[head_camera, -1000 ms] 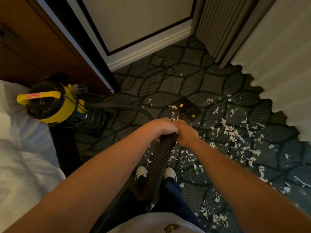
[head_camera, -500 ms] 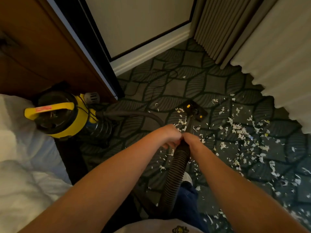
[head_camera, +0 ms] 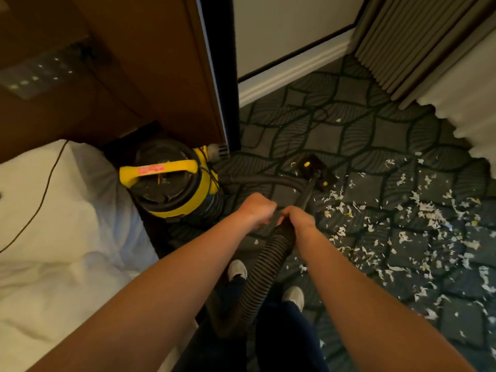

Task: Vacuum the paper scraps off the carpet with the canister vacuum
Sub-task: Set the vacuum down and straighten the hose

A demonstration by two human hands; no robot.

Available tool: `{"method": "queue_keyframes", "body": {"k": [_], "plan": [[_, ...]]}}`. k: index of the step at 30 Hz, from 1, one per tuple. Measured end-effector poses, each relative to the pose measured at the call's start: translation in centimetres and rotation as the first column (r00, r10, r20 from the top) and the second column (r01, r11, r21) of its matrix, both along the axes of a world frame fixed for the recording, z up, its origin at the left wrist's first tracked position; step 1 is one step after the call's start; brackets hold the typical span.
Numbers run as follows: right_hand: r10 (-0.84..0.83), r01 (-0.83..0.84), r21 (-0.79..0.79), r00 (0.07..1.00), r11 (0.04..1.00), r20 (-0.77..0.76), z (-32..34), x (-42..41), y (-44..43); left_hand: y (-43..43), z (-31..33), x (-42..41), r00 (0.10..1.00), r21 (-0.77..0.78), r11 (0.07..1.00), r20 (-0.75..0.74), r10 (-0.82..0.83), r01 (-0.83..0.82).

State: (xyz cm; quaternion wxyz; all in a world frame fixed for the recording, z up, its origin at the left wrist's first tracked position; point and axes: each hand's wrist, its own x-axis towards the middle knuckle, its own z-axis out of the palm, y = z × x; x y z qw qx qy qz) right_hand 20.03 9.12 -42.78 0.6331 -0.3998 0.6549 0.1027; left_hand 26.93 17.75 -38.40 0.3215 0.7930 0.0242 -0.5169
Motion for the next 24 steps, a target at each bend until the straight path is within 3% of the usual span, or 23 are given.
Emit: {"method": "queue_keyframes", "body": {"k": [6, 15, 24], "plan": [[-0.030, 0.028, 0.040, 0.999, 0.999, 0.037, -1.3, 3.5, 6.8, 5.7, -0.7, 3.6, 0.994, -0.002, 0.994, 0.024, 0.107, -0.107], [0.105, -0.110, 0.099, 0.993, 0.989, 0.053, -2.8, 8.8, 12.0, 12.0, -1.5, 8.5, 0.946, -0.058, 0.948, 0.074, 0.316, -0.312], [-0.090, 0.090, 0.036, 0.996, 0.995, -0.021, -6.4, 14.7, 18.7, 20.3, -7.0, 15.9, 0.857, 0.111, 0.851, 0.125, 0.500, -0.513]]}}
